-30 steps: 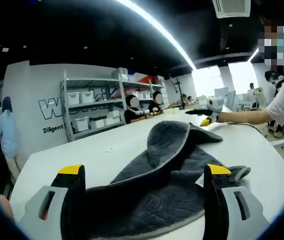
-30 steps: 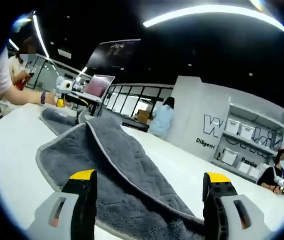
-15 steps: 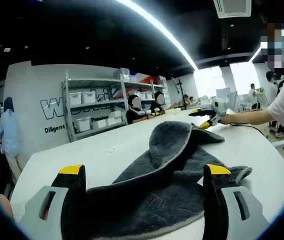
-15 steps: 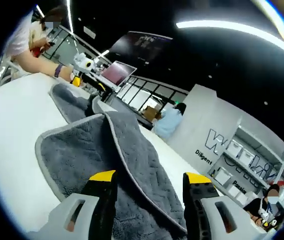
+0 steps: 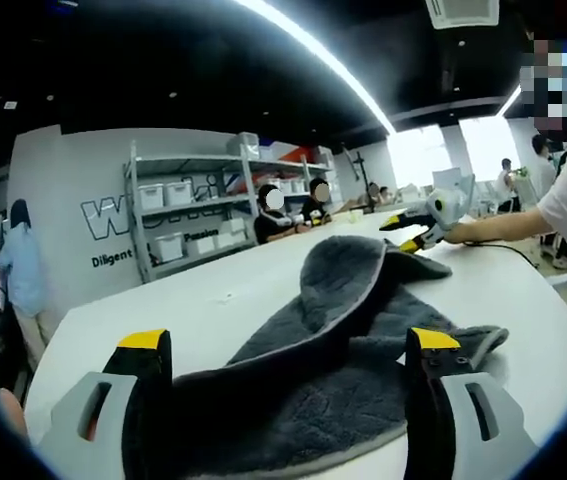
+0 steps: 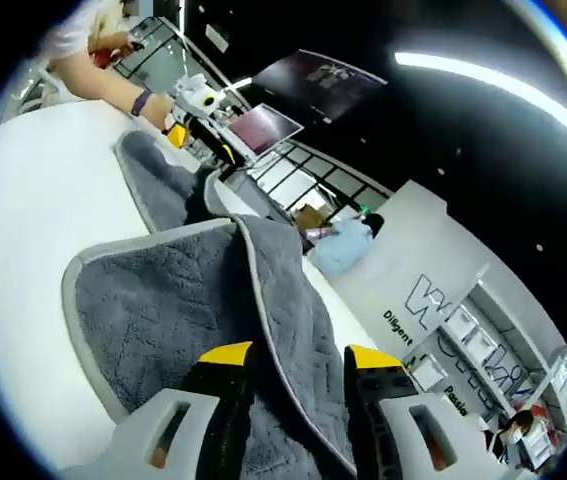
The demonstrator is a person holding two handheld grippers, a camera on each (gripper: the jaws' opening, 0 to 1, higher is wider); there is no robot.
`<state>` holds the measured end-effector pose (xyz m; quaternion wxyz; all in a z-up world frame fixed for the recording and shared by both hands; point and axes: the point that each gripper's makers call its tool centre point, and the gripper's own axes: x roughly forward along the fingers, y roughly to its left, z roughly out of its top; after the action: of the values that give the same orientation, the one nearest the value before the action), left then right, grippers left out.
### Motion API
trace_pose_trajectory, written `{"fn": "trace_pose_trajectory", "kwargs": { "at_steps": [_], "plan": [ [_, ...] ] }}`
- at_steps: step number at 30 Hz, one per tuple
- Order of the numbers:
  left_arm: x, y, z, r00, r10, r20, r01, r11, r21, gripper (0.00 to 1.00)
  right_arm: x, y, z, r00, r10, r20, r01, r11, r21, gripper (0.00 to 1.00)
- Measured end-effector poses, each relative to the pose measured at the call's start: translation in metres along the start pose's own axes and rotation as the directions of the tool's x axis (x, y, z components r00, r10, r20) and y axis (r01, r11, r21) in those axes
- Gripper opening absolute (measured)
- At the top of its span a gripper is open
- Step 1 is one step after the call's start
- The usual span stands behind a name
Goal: Fold the towel on the table until its edges align and the towel forms a compact rectangular stack.
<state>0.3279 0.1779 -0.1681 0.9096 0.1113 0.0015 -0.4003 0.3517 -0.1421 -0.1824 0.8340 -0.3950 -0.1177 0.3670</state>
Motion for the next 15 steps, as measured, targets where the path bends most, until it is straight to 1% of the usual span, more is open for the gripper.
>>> {"fn": "trace_pose_trajectory", "kwargs": {
  "at_steps": [2,6,9,10,12,14,15],
  "plan": [
    [0.000,-0.001,0.001,1.000,-0.001,0.001,0.001,1.000,0.004,0.95,0.002,0.002,0.004,1.000,-0.002,0.001,0.002,0.999,-0.049,0.30],
    [0.000,-0.002,0.003,1.000,-0.004,0.007,0.003,1.000,0.010,0.95,0.008,0.011,0.014,1.000,0.013,0.013,-0.012,0.996,-0.090,0.27],
    [0.000,-0.001,0.004,1.000,-0.003,0.007,0.003,1.000,0.014,0.95,0.014,0.018,0.018,0.999,0.041,0.026,-0.039,0.996,-0.076,0.26],
    [0.000,-0.001,0.005,1.000,-0.002,0.007,0.002,1.000,0.016,0.95,0.016,0.021,0.019,0.998,0.057,0.025,-0.055,0.995,-0.088,0.26],
    [0.000,-0.001,0.005,1.000,0.000,0.010,0.000,1.000,0.019,0.95,0.021,0.022,0.019,0.998,0.058,0.017,-0.056,0.993,-0.100,0.24],
    [-0.001,0.000,0.005,1.000,0.002,0.006,-0.002,1.000,0.021,0.95,0.025,0.025,0.022,0.997,0.068,0.024,-0.065,0.993,-0.098,0.23],
    [-0.001,0.000,0.005,1.000,0.003,0.005,-0.003,1.000,0.023,0.95,0.026,0.027,0.024,0.997,0.076,0.025,-0.072,0.991,-0.116,0.22]
  ]
}}
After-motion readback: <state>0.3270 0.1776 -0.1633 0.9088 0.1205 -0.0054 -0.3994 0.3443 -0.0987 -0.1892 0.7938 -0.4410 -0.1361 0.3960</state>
